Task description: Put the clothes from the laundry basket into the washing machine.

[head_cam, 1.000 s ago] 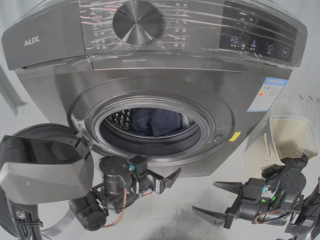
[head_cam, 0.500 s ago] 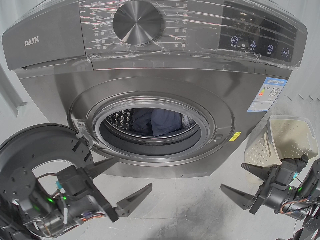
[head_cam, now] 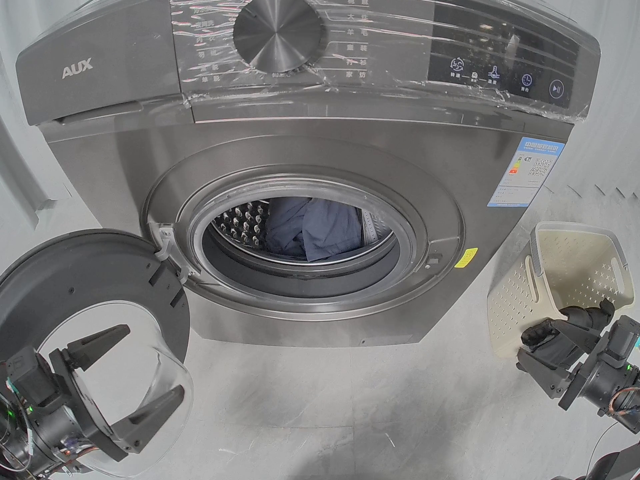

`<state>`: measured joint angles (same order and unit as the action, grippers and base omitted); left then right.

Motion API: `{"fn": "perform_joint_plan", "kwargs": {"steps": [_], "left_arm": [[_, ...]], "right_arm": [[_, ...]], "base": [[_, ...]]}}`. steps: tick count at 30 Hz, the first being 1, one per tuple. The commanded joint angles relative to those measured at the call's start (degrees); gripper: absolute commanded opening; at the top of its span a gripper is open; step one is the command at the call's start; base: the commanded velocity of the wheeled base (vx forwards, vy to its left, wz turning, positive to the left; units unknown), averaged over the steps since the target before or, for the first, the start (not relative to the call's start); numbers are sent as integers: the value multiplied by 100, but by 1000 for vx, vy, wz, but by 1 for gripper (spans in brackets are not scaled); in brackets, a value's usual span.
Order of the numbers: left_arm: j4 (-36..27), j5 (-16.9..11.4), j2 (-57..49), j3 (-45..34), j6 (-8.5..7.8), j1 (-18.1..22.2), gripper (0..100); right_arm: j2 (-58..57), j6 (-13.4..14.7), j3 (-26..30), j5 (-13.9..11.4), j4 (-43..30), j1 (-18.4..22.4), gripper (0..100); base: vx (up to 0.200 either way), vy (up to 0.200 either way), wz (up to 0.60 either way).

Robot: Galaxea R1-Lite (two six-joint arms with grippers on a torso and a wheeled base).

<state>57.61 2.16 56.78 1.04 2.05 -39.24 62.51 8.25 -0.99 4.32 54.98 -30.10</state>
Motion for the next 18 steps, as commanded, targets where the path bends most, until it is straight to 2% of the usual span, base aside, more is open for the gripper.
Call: {"fn": "perform_joint_plan", "kwargs": {"steps": [1,4,5,7,12,14,16,18], "left_arm": [[-672,-31,-1354,-95,-99,514,100],[-936,-31,-1635,-104,-108,672,100],[-936,-31,-1635,-104,-108,672,100],[-1226,-58,-1952,-104,-126,857,100],[-2114,-49,-2593,-104,-117,1164,100],[-2518,-110,-2883,-104,-117,1279,100],[-2641,-145,-2980,-104,-117,1331,100],[-3081,-418,-3455,-104,-82,1507,100]], "right_arm": [[-1312,-25,99,8,-840,646,100],[-1892,-43,99,-1,-1464,900,100],[-1892,-43,99,-1,-1464,900,100],[-2463,-96,99,-10,-1991,1129,100],[-3500,-201,99,-36,-2677,1639,100],[-3861,-201,99,-45,-2896,1815,100],[-3975,-201,99,-45,-2984,1858,100],[-4432,-210,99,-62,-3362,2017,100]], "base": [[-200,0,0],[-200,0,0],[-200,0,0],[-200,0,0],[-200,0,0],[0,0,0],[0,0,0],[0,0,0]]}}
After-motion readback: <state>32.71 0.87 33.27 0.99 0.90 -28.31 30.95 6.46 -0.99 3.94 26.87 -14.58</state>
